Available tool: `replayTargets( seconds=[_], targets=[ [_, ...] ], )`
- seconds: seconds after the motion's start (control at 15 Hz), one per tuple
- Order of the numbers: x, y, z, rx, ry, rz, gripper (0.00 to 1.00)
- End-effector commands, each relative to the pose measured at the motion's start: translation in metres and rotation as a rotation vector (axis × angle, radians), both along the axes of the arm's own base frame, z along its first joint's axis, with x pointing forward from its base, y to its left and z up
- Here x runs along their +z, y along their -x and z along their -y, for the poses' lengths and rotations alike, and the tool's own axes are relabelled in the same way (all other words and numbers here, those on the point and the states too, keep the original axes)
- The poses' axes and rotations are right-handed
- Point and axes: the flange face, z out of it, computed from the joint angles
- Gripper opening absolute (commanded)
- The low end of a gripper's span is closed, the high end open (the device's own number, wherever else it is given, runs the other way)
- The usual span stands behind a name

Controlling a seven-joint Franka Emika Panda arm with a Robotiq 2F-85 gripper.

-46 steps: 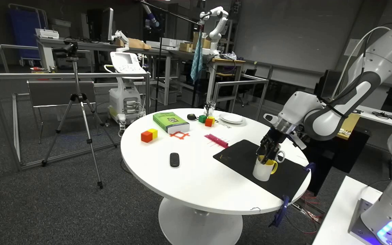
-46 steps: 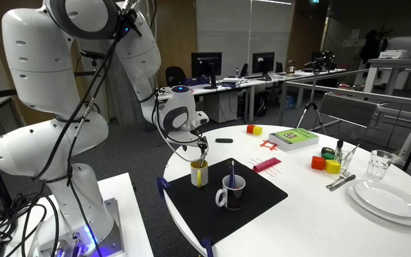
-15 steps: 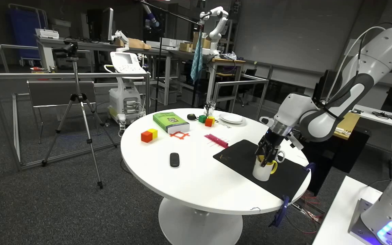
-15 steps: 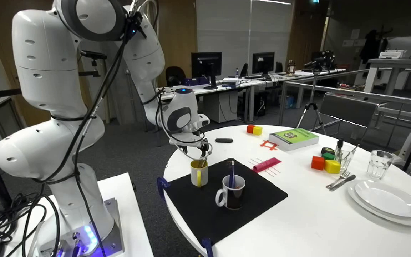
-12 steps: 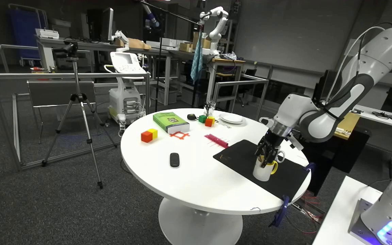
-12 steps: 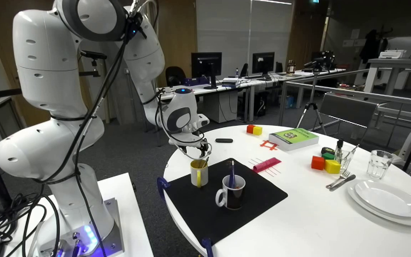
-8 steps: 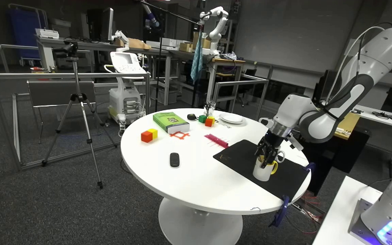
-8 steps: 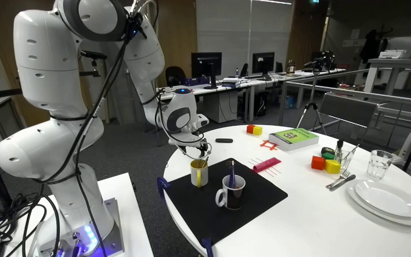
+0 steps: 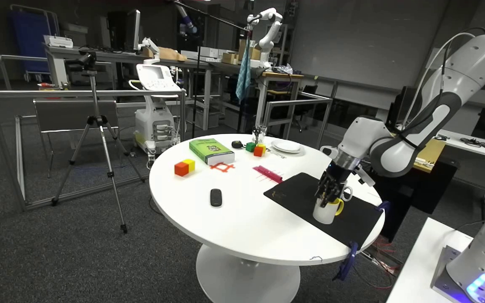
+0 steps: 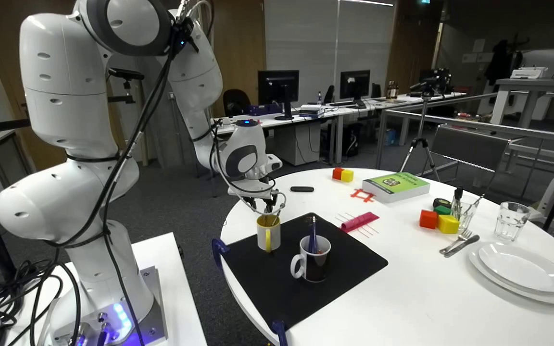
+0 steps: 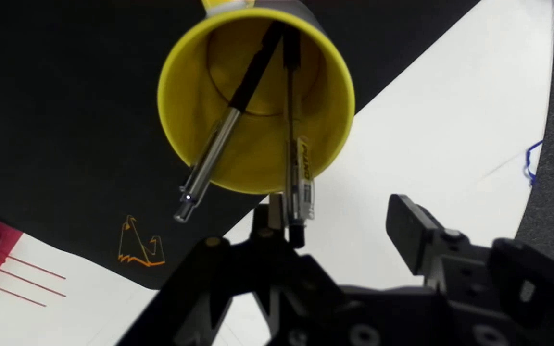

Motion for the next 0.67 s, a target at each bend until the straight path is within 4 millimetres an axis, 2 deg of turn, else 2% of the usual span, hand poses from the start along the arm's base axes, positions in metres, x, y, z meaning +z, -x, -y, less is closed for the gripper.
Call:
replayTargets(
  seconds=[0.0, 0.27, 0.6],
  targets=[
    [-0.0008, -0.0076, -0.0004, 0.021, 0.014, -0.011, 0.30],
    [0.0006, -0.0086, 0.0013, 0.019, 0.023, -0.004, 0.01],
    [0.0013, -0.0096, 0.0078, 0.009, 0.033, 0.001, 0.00]
  ],
)
